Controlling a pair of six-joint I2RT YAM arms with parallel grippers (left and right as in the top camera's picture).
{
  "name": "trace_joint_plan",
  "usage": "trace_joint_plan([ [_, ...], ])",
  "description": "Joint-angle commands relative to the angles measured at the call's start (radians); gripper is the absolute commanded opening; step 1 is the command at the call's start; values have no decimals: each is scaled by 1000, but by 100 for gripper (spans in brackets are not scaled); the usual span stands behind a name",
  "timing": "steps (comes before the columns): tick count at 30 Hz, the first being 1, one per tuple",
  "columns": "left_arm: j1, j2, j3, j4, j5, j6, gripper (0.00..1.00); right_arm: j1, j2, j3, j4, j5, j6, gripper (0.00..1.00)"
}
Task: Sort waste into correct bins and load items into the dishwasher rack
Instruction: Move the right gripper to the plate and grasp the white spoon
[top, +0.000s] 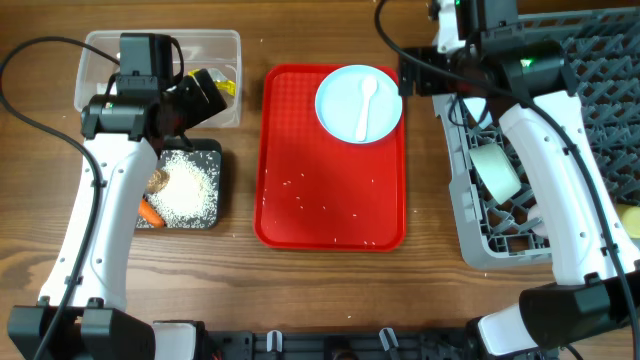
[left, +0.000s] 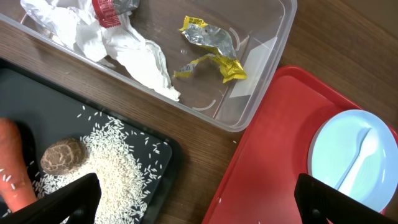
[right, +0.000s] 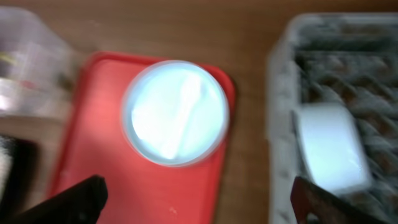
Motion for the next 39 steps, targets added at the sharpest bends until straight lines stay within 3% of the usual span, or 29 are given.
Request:
trace_joint_plan([
  [1,2,-3,6,2,-6,-9,100,3,46,14,85,-153,132,85],
  [14,2,-3,6,2,-6,-9,100,40,527,14,334,-73,182,73],
  [19,2,-3,6,2,-6,-9,100,54,626,14,431,-55,190,66],
  [29,2,-3,6,2,-6,-9,100,54,694,14,438,-29,207,56],
  [32,2,-3,6,2,-6,-9,100,54,721,14,449,-31,204,46],
  [36,2,-3,6,2,-6,-9,100,54,722,14,458,-33,174,18],
  [39,2,-3,6,2,-6,-9,100,54,722,14,468,-33,152,11],
])
